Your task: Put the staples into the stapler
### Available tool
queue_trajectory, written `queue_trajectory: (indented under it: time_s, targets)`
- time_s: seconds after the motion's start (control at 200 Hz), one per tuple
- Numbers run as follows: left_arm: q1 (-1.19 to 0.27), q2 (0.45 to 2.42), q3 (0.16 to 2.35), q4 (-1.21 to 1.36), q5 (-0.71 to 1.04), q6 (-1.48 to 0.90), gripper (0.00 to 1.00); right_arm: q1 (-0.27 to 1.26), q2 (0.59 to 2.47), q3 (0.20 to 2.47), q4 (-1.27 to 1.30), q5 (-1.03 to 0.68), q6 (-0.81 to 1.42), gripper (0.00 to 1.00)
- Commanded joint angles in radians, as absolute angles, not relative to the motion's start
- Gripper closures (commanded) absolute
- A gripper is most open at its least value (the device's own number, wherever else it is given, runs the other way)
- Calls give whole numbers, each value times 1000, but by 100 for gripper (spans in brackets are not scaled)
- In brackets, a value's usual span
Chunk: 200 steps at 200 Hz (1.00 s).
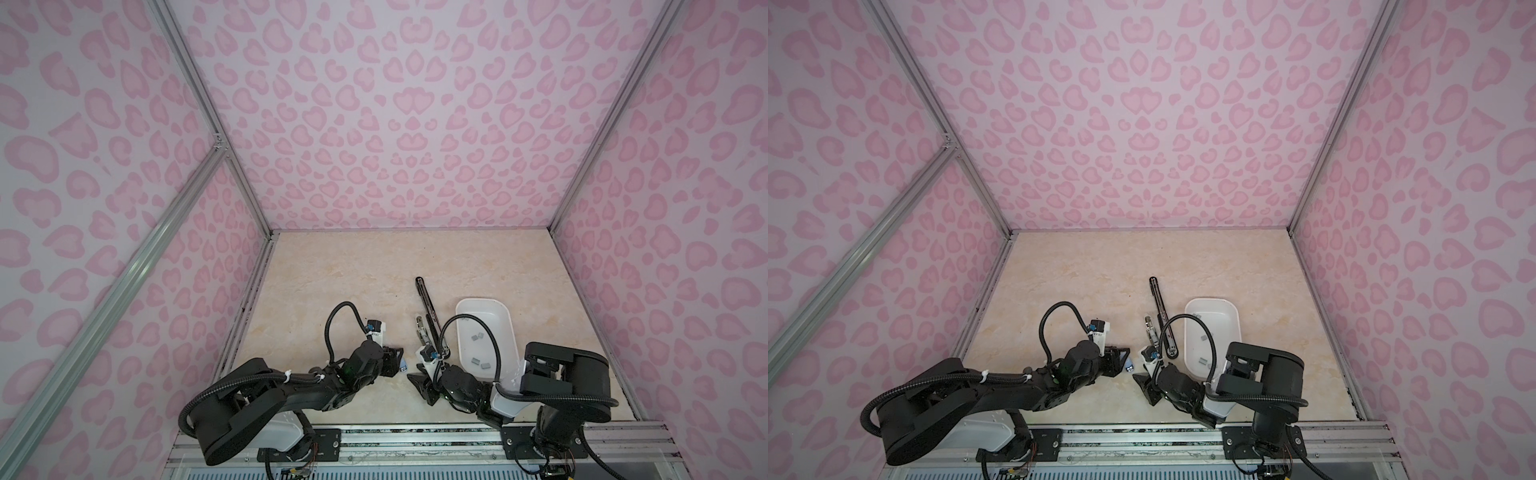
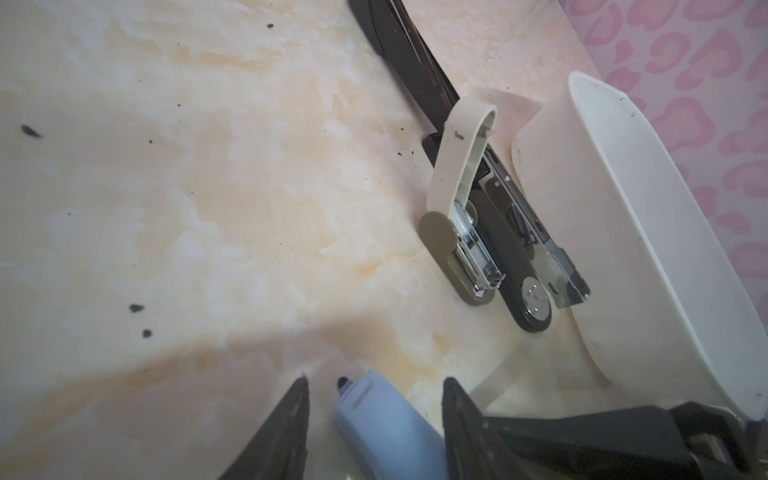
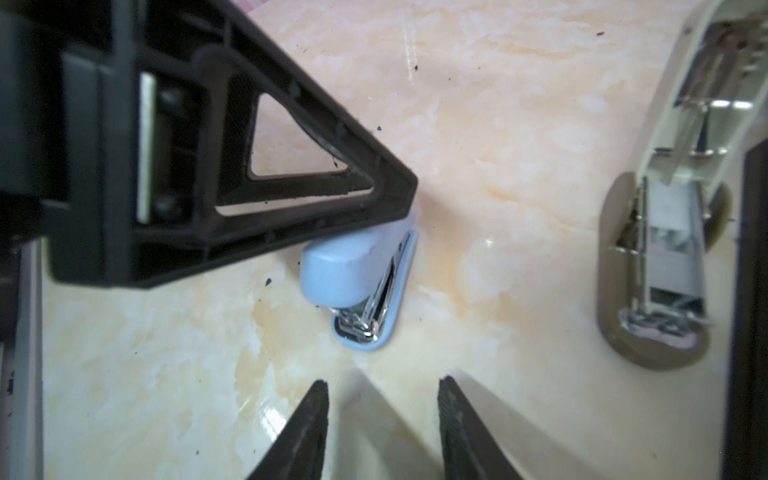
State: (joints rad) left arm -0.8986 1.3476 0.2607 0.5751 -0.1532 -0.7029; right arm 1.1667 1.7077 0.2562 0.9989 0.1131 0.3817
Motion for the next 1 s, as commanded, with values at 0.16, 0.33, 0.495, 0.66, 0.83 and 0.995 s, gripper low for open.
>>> queue_trajectory:
  time_s: [0.16,0.33,0.495,0.66,0.83,0.995]
  targets:
    - [-899,1175,203,506,-245,-711,47,1170,1592,274,860,151,348,66]
    - [-899,1056,173,428,-281,-706,47,1176,1534,320,815,170,322,70]
    - [-899,982,133,416,-263,-712,47,1181,1534,397,748,207,314,74]
    - [-899,913,109,394,-256,-709,46,1184,1586,468,727,211,307,77]
    - [-899,842,87,370,-256,-707,46,1186,1651,503,726,243,309,82]
    - [-900,823,71,367,-252,-710,46,1188,1715,517,732,263,320,87]
